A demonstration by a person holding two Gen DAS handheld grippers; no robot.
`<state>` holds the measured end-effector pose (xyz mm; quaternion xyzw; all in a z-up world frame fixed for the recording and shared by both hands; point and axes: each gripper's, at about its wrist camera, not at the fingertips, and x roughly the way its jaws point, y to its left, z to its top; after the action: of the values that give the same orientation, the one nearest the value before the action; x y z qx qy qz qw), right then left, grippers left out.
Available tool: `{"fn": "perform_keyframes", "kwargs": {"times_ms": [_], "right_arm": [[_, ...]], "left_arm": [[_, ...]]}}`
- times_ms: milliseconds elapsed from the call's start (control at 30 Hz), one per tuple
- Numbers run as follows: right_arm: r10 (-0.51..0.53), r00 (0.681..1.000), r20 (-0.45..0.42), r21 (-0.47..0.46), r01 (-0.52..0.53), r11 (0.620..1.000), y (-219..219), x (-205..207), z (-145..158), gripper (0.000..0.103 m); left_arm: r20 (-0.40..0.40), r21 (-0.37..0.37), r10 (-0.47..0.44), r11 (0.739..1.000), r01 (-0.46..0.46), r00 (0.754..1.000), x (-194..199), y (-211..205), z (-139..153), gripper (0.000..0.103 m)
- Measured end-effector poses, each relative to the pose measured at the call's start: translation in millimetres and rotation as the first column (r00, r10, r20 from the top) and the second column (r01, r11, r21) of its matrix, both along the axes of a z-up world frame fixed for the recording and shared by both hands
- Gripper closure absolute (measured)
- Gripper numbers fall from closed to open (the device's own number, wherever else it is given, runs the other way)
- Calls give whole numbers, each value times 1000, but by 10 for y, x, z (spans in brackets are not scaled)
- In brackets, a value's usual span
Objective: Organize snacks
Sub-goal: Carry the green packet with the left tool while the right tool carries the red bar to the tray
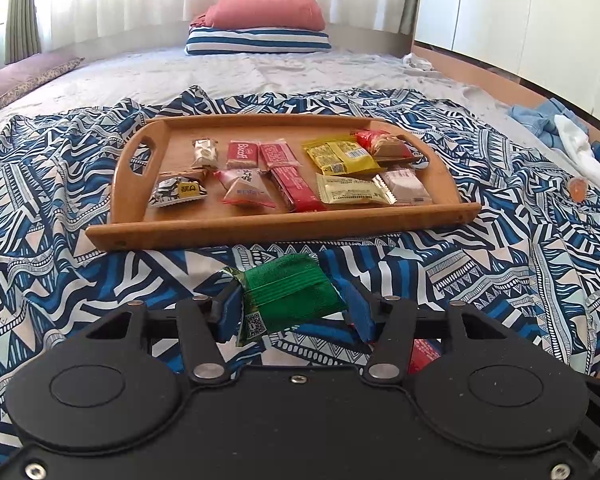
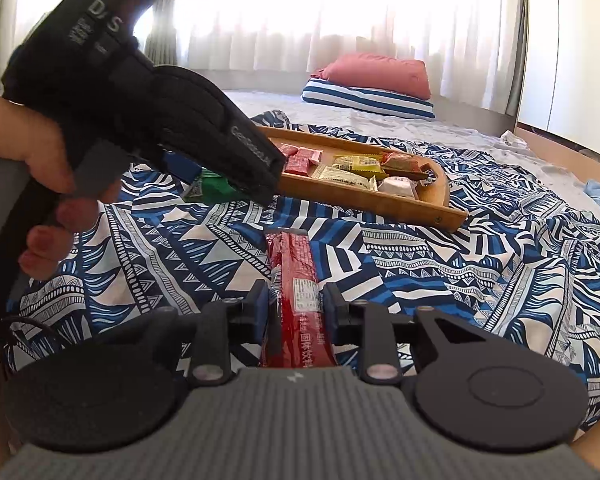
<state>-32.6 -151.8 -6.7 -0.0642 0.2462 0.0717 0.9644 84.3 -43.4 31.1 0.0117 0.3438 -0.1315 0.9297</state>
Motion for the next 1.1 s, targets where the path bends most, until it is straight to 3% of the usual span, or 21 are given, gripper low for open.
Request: {"fn": "perform_keyframes", "kwargs": {"times_ms": [33,67,467,833,867,933,1000,1100], "right_arm": [[0,1000,1,1,0,1000,-2,3,-2,54],[-2,1000,2,2,2,1000,-10,7,-4,52],[-34,999,13,-5,34,999,-37,62,-23,46],[-45,999,-26,22,46,999,-29,248,-23,41],[-46,998,-31,21,47,999,-18,250,-19,41],[-44,998,-37,34,45,998,-11,257,-6,60],[-44,998,-38,39,46,998,2,262,9,68],[-40,998,-40,35,42,999,25,270,24,69]], "left_arm": [[0,-1,1,1000,-1,1000,-16,15,4,51],[0,-1,5,1000,-5,1000,-40,32,6,51],[25,-11,80,997,-80,996,-583,324,-49,51],[53,26,63,998,-64,997,-794,339,-125,50],[52,27,60,998,-61,997,-800,332,-133,50],[47,23,55,998,-56,997,-800,317,-149,50],[46,22,55,998,-56,997,-805,309,-154,50],[52,22,55,998,-56,997,-802,298,-147,50]]}}
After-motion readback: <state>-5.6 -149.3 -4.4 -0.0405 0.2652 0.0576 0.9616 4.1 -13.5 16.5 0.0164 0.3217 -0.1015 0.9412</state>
